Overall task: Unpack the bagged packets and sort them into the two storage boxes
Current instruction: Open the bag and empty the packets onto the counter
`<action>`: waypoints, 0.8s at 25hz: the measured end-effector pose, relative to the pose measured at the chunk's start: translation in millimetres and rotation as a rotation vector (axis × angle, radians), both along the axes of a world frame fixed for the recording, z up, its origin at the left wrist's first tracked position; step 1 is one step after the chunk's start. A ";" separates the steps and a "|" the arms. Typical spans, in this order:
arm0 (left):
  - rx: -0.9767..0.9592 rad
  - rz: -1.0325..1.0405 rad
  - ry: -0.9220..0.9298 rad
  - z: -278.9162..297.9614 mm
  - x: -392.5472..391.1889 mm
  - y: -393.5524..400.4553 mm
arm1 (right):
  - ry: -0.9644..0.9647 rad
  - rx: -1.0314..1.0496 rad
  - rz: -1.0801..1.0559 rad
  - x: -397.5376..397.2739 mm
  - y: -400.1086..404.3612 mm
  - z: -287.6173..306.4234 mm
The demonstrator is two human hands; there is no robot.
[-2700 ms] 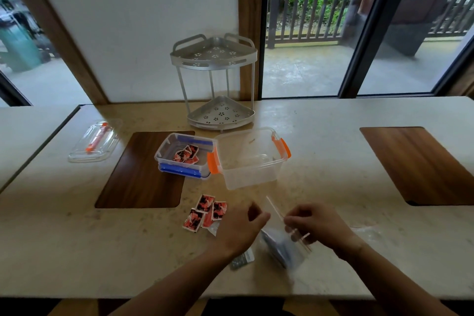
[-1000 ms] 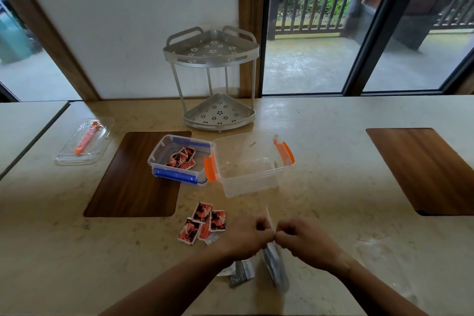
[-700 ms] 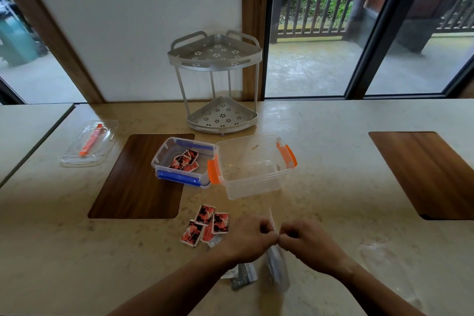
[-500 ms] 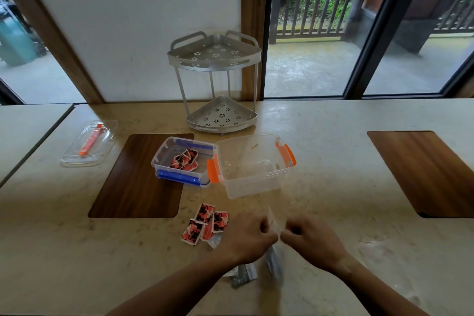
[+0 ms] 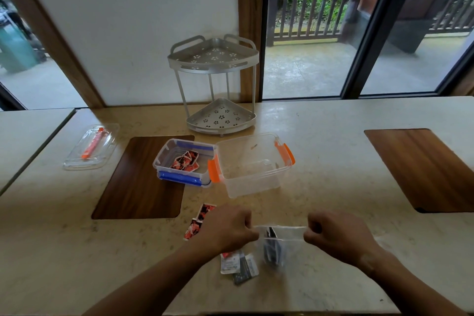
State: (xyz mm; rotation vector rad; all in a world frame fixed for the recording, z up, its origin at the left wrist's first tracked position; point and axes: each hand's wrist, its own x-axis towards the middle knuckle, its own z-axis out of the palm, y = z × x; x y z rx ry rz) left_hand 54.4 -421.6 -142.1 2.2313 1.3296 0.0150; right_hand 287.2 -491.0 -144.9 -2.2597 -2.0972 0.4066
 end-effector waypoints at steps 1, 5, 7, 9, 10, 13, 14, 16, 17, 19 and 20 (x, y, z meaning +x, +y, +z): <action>-0.001 0.002 -0.014 0.1 -0.9 0.7 | -0.002 0.005 -0.008 0.9 -0.1 0.8; -0.075 0.017 -0.151 -1.0 -2.6 2.1 | 0.159 0.017 -0.044 8.9 -2.5 -3.0; -0.175 0.079 -0.270 -1.9 -3.0 4.5 | 0.264 0.021 -0.043 11.8 -5.3 -7.3; -0.267 0.111 -0.368 0.0 -3.2 6.2 | 0.351 0.007 -0.030 11.5 -9.2 -6.4; -0.299 0.107 -0.406 2.4 -3.3 6.3 | 0.398 -0.005 -0.029 10.6 -10.7 -3.8; -0.298 0.058 -0.463 13.0 -4.0 7.7 | 0.629 0.014 -0.180 10.8 -12.7 -3.4; -0.280 0.041 -0.474 17.4 -4.7 8.0 | 0.650 0.027 -0.222 9.6 -12.2 -6.9; -0.244 0.011 -0.498 23.0 -7.2 11.3 | 0.543 -0.033 -0.187 3.6 -11.3 -17.5; -0.236 -0.012 -0.507 25.1 -9.9 13.7 | 0.486 -0.101 -0.137 -2.1 -9.0 -25.7; -0.236 -0.083 -0.504 29.3 -17.3 20.4 | 0.457 -0.161 -0.020 -18.9 -0.2 -37.4; -0.231 -0.125 -0.494 31.4 -20.6 23.5 | 0.449 -0.155 0.043 -28.8 6.3 -39.1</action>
